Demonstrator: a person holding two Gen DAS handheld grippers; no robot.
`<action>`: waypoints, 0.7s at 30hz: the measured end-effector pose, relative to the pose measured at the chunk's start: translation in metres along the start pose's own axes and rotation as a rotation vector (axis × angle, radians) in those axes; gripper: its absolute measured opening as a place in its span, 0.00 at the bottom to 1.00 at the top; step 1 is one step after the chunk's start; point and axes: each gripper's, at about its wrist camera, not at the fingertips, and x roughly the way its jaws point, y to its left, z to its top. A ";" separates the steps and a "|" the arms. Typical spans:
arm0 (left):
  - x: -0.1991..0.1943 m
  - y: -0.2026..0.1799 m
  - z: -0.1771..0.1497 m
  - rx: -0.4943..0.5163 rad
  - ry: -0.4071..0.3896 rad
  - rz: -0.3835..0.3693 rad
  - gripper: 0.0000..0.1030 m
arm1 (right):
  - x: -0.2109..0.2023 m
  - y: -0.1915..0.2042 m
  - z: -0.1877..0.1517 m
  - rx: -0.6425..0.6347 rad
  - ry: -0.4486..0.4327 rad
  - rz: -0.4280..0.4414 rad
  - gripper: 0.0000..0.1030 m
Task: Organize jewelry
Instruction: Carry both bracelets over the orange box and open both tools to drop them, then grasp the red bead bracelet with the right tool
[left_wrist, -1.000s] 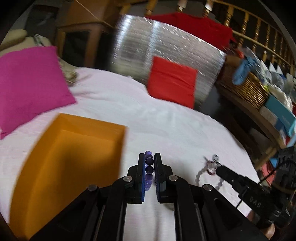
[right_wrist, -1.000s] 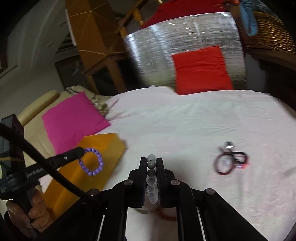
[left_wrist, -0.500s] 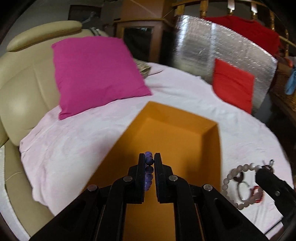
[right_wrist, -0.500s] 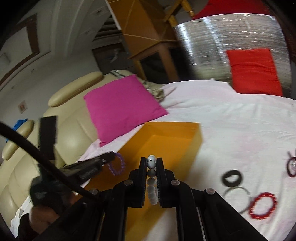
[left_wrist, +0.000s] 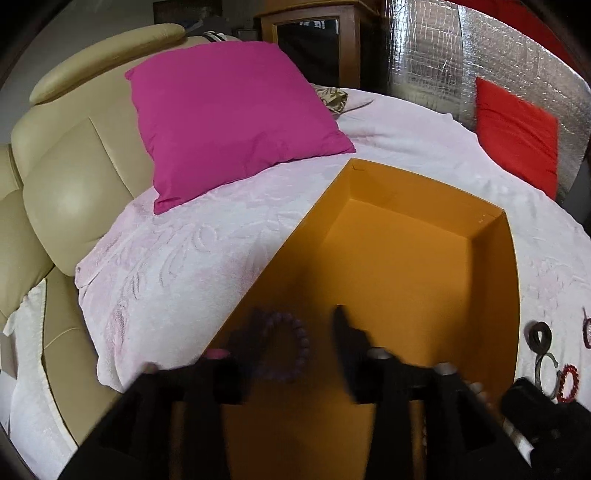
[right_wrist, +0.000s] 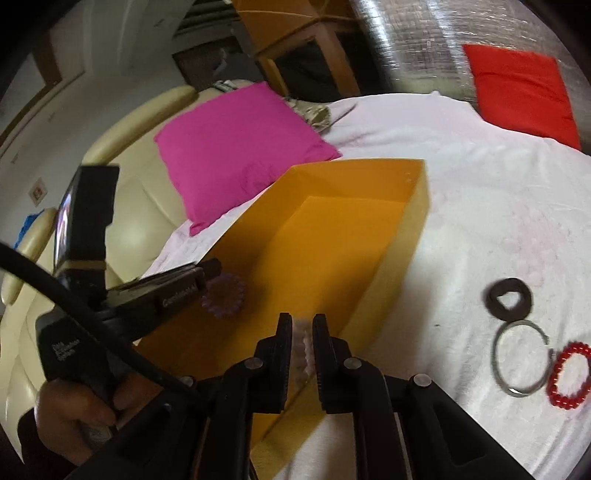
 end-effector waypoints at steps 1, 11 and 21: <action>-0.001 -0.005 0.000 0.010 -0.004 0.001 0.47 | -0.004 -0.003 0.002 0.004 -0.009 -0.006 0.15; -0.020 -0.068 -0.003 0.110 -0.052 -0.022 0.56 | -0.058 -0.047 0.012 0.100 -0.103 -0.097 0.46; -0.037 -0.138 -0.016 0.262 -0.080 -0.059 0.59 | -0.091 -0.104 0.010 0.216 -0.105 -0.208 0.46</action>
